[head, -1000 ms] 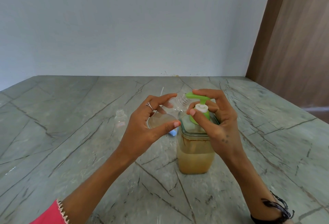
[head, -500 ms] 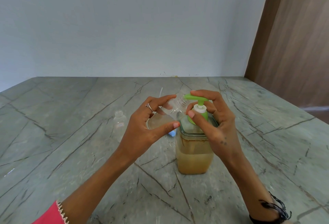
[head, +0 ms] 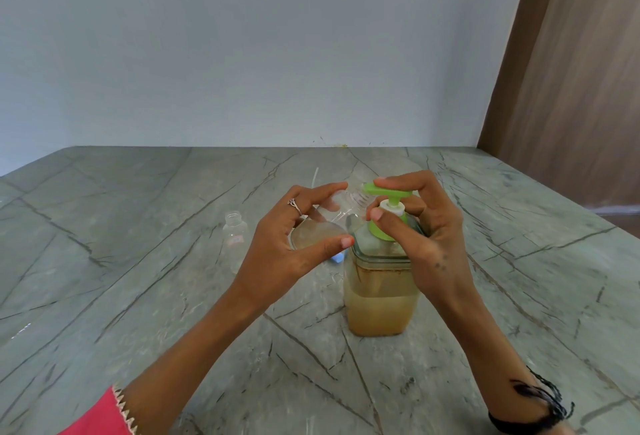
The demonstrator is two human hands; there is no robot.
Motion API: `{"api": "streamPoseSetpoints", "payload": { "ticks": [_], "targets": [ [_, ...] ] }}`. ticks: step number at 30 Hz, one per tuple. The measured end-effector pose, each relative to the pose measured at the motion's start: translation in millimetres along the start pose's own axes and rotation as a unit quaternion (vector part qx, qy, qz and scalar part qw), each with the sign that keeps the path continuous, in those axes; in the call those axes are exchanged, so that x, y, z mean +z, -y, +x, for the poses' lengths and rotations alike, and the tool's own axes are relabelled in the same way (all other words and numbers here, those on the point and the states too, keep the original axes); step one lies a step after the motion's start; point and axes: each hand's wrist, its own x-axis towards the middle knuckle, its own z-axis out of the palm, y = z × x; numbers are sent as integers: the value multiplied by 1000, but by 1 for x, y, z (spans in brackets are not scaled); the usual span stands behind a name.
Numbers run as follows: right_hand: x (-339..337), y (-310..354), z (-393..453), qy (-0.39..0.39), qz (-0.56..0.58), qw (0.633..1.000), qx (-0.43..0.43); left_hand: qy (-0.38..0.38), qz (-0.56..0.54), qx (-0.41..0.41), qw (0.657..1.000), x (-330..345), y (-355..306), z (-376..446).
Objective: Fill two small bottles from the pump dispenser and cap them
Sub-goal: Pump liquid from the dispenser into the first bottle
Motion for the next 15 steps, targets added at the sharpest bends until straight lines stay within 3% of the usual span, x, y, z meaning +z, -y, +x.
{"api": "streamPoseSetpoints", "payload": {
  "ticks": [15],
  "targets": [
    [-1, -1, -2, 25, -26, 999, -22, -3, -5, -8, 1000, -1, 0, 1]
  ]
}}
